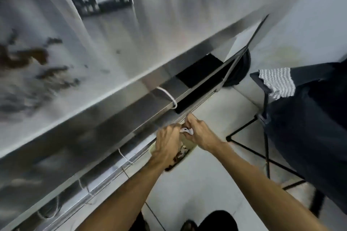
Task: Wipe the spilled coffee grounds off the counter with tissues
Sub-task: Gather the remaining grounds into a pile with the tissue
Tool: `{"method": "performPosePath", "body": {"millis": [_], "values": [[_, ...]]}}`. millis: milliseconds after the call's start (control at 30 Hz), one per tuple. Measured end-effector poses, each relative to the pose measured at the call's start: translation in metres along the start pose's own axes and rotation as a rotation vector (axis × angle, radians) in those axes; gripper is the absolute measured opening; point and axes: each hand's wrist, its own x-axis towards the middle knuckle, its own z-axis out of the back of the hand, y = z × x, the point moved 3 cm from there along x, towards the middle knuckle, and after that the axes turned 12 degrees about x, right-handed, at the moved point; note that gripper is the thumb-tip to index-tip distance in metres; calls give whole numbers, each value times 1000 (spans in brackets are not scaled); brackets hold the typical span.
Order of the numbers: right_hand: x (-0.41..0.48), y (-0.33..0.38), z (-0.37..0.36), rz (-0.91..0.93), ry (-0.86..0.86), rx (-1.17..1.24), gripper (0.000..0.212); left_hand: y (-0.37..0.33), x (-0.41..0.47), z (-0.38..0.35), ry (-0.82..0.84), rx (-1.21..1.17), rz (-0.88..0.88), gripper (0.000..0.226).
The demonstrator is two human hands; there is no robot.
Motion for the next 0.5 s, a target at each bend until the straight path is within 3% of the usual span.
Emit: {"method": "performPosePath", "body": {"millis": [100,200,300,400,500], "values": [[10,-83,-65,13,74,-46,36,16,15,-106,53,-5,73,14],[16,-145,-109,-3,137,-162,25,28,23,-190,137,-173,225,25],[23,-193,-132,-63,128,-155,12,30,31,-249,220,-251,239,21],[23,-208,-133,-182,129,-136,7,27,29,-263,279,-315,223,19],[18,-192,-120,-182,78,-165,8,26,27,-257,266,-421,276,25]]}}
